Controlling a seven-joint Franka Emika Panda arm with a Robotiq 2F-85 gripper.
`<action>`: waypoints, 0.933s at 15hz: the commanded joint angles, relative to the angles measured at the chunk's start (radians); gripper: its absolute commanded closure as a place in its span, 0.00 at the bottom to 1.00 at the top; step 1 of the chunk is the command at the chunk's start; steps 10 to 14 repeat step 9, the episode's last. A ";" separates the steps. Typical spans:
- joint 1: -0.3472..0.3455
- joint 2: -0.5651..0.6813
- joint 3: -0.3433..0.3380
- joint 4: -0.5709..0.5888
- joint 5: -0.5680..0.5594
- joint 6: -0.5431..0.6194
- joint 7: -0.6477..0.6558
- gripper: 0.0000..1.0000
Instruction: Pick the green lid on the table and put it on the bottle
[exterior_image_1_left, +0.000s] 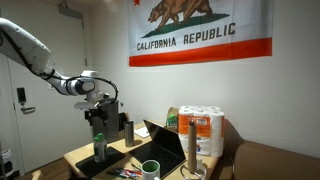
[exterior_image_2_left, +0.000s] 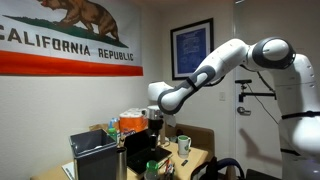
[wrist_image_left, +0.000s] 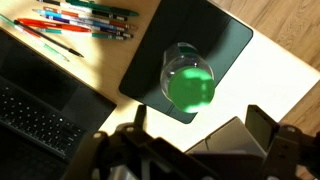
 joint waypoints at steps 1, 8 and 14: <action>-0.017 -0.067 -0.010 -0.031 0.049 -0.054 -0.022 0.00; -0.015 -0.050 -0.018 -0.018 0.047 -0.059 0.000 0.00; -0.015 -0.051 -0.018 -0.020 0.047 -0.059 0.000 0.00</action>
